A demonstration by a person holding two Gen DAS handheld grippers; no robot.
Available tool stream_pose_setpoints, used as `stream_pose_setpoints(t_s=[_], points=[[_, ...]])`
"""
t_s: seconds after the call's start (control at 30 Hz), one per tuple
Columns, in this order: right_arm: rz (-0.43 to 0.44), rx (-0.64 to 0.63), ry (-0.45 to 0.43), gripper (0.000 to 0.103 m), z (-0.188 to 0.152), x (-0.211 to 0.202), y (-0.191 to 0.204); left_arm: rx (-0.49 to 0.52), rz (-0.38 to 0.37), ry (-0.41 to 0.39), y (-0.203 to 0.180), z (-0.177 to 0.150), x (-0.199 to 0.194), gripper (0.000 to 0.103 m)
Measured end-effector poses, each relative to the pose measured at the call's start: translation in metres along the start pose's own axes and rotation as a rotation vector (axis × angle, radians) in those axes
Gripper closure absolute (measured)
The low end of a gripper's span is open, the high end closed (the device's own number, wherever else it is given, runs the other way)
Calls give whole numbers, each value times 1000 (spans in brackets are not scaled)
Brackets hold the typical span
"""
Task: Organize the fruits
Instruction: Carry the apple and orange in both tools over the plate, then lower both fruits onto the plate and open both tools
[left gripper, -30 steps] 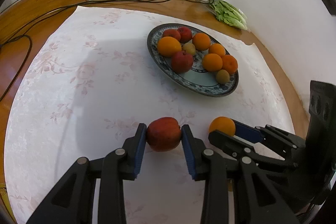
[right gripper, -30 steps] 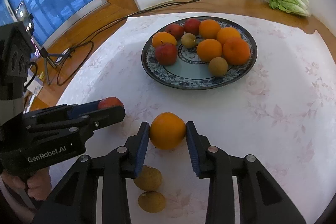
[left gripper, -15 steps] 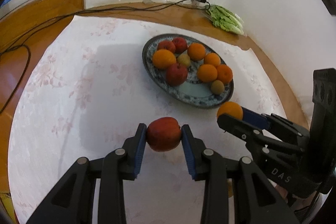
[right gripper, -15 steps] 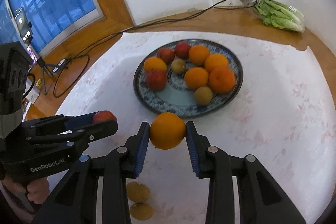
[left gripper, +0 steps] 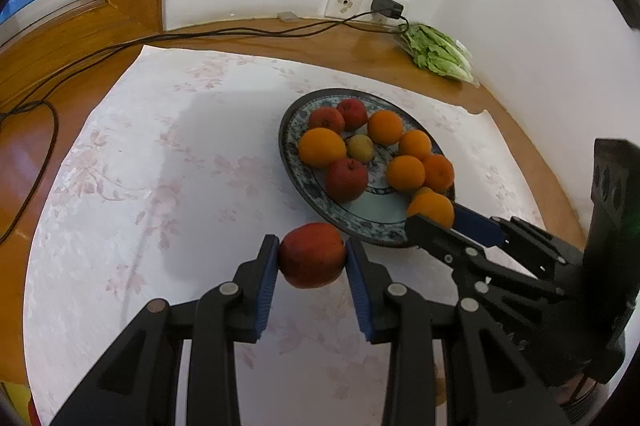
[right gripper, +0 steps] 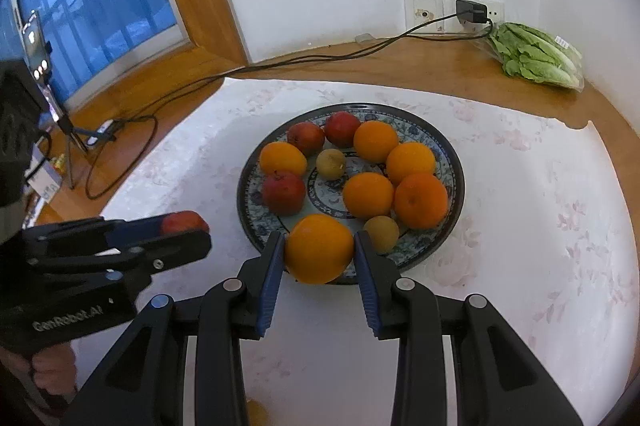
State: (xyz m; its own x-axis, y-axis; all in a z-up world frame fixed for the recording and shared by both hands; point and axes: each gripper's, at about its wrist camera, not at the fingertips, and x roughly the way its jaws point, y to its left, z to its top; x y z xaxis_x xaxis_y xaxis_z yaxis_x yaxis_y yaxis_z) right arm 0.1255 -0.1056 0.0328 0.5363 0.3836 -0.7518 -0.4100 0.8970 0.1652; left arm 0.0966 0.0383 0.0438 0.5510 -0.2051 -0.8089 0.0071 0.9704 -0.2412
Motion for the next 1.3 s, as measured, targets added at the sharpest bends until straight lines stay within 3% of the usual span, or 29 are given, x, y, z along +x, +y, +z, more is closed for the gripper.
stream_pose_setpoints(t_s=[0.3,0.5,1.3], points=[[-16,15,4,66,-3,5,-7,8,6,-1,0,5,6,68],[-11,40,-11,57,-4,-4,-11,29,1,5,-7,8,13,68],[-30,144,-37,57,-27,-41,-38,144,10,-12,-37,21,42,66]])
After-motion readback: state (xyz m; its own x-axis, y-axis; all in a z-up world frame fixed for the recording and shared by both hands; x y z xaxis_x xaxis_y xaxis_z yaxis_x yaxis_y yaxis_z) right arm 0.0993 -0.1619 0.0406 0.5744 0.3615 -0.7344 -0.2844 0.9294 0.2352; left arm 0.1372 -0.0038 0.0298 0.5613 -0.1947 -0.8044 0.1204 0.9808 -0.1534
